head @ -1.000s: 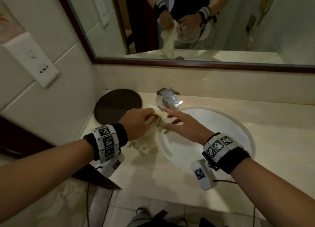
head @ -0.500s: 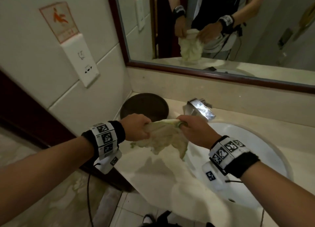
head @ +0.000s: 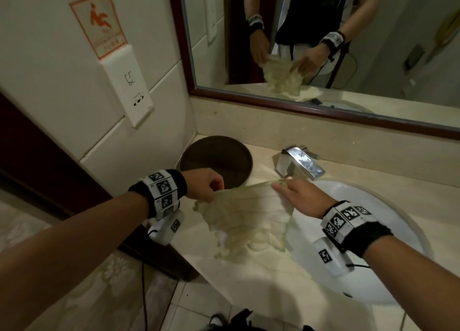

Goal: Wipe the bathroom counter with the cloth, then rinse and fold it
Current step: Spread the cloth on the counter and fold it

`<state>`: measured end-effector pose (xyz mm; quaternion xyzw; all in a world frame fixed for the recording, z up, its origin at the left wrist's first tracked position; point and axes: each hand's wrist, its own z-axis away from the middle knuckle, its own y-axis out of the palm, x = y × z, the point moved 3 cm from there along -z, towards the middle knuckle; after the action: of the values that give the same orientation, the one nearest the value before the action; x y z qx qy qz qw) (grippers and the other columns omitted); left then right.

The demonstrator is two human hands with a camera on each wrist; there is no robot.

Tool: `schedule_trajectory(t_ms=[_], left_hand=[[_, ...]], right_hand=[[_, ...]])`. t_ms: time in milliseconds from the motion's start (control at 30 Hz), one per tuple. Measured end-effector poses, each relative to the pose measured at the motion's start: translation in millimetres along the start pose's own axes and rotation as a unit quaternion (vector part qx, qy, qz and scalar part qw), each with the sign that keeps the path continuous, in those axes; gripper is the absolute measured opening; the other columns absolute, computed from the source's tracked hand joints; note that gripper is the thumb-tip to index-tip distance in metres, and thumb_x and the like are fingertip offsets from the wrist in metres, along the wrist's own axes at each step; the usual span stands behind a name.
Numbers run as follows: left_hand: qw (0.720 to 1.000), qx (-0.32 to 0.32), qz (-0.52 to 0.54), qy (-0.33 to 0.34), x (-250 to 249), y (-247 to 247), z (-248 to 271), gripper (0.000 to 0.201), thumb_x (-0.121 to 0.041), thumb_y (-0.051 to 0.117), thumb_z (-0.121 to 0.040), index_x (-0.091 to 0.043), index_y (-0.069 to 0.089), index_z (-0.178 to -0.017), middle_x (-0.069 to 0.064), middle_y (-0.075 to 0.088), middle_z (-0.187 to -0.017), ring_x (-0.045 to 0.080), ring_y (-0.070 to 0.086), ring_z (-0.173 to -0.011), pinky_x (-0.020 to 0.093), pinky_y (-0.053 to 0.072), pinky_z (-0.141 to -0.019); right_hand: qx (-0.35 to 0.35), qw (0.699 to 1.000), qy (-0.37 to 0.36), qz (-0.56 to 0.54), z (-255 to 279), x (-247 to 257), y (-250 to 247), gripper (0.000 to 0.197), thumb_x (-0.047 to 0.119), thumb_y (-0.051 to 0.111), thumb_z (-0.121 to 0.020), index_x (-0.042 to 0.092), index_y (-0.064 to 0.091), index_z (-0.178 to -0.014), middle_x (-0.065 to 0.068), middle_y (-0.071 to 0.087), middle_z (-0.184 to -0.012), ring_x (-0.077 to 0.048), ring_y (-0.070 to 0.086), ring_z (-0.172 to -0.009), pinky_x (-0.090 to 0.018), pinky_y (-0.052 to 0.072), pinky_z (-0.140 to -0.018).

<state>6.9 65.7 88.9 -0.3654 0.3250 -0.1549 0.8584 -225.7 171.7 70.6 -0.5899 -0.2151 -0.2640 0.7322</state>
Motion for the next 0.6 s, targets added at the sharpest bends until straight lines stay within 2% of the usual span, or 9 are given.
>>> schedule_trajectory(t_ms=[100, 167, 233, 333, 400, 467, 533, 600], left_hand=[[0.993, -0.108, -0.047, 0.000, -11, -28, 9, 0.010, -0.018, 0.061, -0.083, -0.028, 0.062, -0.085, -0.012, 0.057, -0.079, 0.012, 0.055, -0.079, 0.025, 0.043, -0.069], [0.983, -0.173, -0.052, 0.013, -20, -39, 19, 0.009, -0.022, 0.059, -0.084, -0.029, 0.063, -0.080, -0.014, 0.057, -0.075, 0.011, 0.054, -0.077, 0.025, 0.040, -0.069], [0.977, -0.207, -0.039, 0.017, -23, -39, 29, 0.012, -0.023, 0.059, -0.083, -0.029, 0.062, -0.073, -0.012, 0.058, -0.073, 0.010, 0.054, -0.075, 0.025, 0.039, -0.066], [0.984, -0.175, -0.031, 0.022, -13, -17, 36, 0.021, -0.025, 0.059, -0.082, -0.032, 0.053, -0.063, -0.013, 0.056, -0.069, 0.012, 0.053, -0.070, 0.025, 0.037, -0.063], [0.990, -0.139, -0.026, 0.027, -2, 11, 35, 0.021, -0.023, 0.059, -0.082, -0.031, 0.052, -0.064, -0.014, 0.055, -0.068, 0.013, 0.054, -0.069, 0.024, 0.038, -0.065], [0.994, -0.100, -0.026, 0.023, 9, 46, 32, 0.013, -0.021, 0.058, -0.084, -0.029, 0.056, -0.073, -0.010, 0.056, -0.072, 0.014, 0.054, -0.071, 0.024, 0.038, -0.066], [0.998, -0.052, -0.024, 0.003, 20, 84, 28, 0.007, -0.021, 0.056, -0.085, -0.026, 0.061, -0.084, -0.008, 0.059, -0.081, 0.014, 0.054, -0.077, 0.024, 0.038, -0.068], [1.000, 0.012, -0.007, -0.018, 31, 122, 23, 0.014, -0.022, 0.057, -0.086, -0.024, 0.065, -0.096, -0.006, 0.061, -0.093, 0.013, 0.053, -0.083, 0.024, 0.038, -0.071]], right_hand=[[-0.032, 0.999, -0.017, -0.002, -7, 1, -11, 0.047, 0.050, 0.039, -0.099, 0.013, 0.060, -0.078, -0.005, 0.064, -0.077, -0.018, 0.061, -0.075, -0.037, 0.047, -0.080], [-0.069, 0.997, -0.039, -0.018, -8, 5, -22, 0.036, 0.047, 0.044, -0.098, 0.023, 0.066, -0.081, 0.001, 0.066, -0.078, -0.013, 0.061, -0.077, -0.035, 0.047, -0.078], [-0.096, 0.992, -0.063, -0.043, -7, 9, -26, 0.031, 0.046, 0.049, -0.096, 0.027, 0.068, -0.079, 0.003, 0.067, -0.076, -0.012, 0.062, -0.077, -0.034, 0.046, -0.076], [-0.071, 0.993, -0.064, -0.076, -1, 4, -11, 0.040, 0.050, 0.053, -0.092, 0.016, 0.073, -0.086, -0.007, 0.070, -0.081, -0.021, 0.065, -0.080, -0.038, 0.049, -0.081], [-0.035, 0.996, -0.042, -0.077, 8, -8, 13, 0.046, 0.052, 0.054, -0.091, 0.010, 0.072, -0.087, -0.014, 0.070, -0.084, -0.026, 0.065, -0.082, -0.039, 0.050, -0.083], [0.002, 0.998, -0.008, -0.059, 22, -23, 43, 0.042, 0.053, 0.052, -0.091, 0.017, 0.072, -0.083, -0.007, 0.071, -0.081, -0.020, 0.066, -0.081, -0.037, 0.051, -0.082], [0.051, 0.998, 0.025, -0.028, 37, -38, 76, 0.037, 0.054, 0.049, -0.093, 0.030, 0.064, -0.069, 0.003, 0.066, -0.069, -0.013, 0.062, -0.072, -0.033, 0.048, -0.074], [0.107, 0.992, 0.069, -0.006, 52, -52, 109, 0.036, 0.054, 0.046, -0.095, 0.033, 0.059, -0.067, 0.007, 0.061, -0.067, -0.014, 0.058, -0.070, -0.031, 0.044, -0.071]])
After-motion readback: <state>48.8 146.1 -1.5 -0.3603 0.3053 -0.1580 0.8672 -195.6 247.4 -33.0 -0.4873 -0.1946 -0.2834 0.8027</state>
